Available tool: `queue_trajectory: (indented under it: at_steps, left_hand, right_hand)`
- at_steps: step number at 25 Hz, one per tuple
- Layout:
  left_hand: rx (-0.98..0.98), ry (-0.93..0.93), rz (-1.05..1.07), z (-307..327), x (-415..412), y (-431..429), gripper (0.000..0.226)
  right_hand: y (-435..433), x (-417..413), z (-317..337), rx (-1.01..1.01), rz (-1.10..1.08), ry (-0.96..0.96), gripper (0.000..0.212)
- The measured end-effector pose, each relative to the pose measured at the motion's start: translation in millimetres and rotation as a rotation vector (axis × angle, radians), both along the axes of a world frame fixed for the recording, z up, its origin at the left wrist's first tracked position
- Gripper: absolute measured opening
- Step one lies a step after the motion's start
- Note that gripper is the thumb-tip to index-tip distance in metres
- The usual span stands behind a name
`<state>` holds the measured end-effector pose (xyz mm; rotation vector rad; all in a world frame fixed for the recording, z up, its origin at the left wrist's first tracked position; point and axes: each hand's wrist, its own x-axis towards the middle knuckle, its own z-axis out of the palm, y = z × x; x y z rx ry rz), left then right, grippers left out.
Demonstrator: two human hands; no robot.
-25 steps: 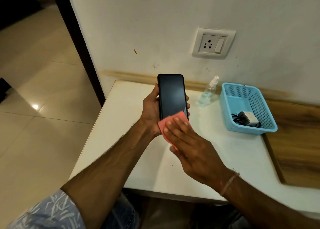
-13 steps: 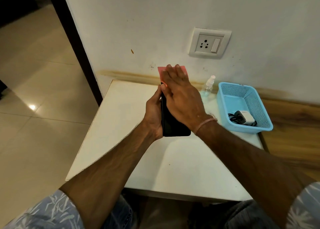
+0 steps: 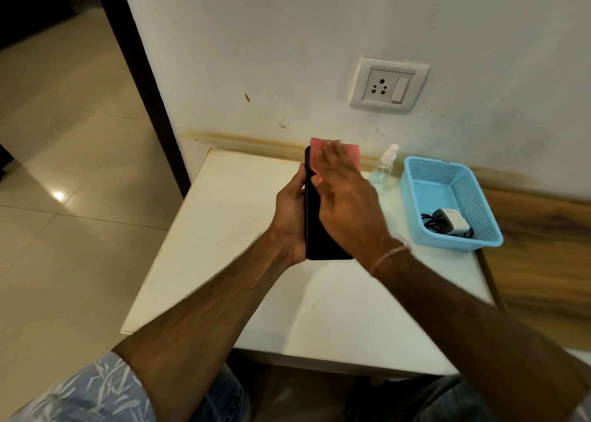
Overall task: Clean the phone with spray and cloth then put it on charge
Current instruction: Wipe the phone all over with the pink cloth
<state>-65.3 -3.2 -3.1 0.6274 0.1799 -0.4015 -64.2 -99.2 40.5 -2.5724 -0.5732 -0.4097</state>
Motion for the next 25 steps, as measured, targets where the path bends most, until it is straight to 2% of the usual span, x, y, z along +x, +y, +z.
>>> queue_trajectory:
  at_steps: [3, 6, 8, 12, 13, 16, 20, 23, 25]
  left_hand:
    - [-0.05, -0.029, 0.013, -2.6, -0.4, 0.5, 0.048]
    - [0.041, -0.068, -0.01, -3.2, 0.6, -3.4, 0.057]
    - [0.049, -0.066, 0.009, -4.3, 1.0, -3.0, 0.058]
    - [-0.002, -0.061, 0.001, -2.7, 1.6, 1.9, 0.052]
    - [0.011, -0.074, -0.006, -2.7, 1.6, 1.2, 0.052]
    - [0.062, -0.079, -0.015, -3.8, 0.5, -1.9, 0.059]
    - [0.011, -0.067, -0.028, -1.2, 0.3, -0.4, 0.054]
    - [0.055, -0.077, -0.029, -4.1, 1.6, -1.1, 0.057]
    - [0.032, -0.076, -0.024, -3.2, 1.5, -1.7, 0.052]
  right_hand:
    - [1.1, -6.9, -3.5, -0.012, 0.168, -0.124, 0.039]
    - [-17.6, 17.2, 10.4, 0.083, -0.079, -0.257, 0.025]
    - [-12.4, 21.8, 12.9, 0.161, -0.181, -0.228, 0.022]
    - [-7.6, 12.2, 5.4, 0.028, 0.122, -0.287, 0.02]
    - [-14.5, 19.7, 10.8, 0.031, 0.11, -0.282, 0.02]
    - [-17.8, 30.6, 18.5, 0.142, -0.113, -0.208, 0.019]
    - [-15.3, 19.5, 10.8, -0.004, 0.119, -0.258, 0.017]
    - [-19.5, 29.6, 19.9, 0.105, -0.012, -0.227, 0.017]
    - [-12.9, 24.8, 16.5, 0.002, 0.089, -0.246, 0.016]
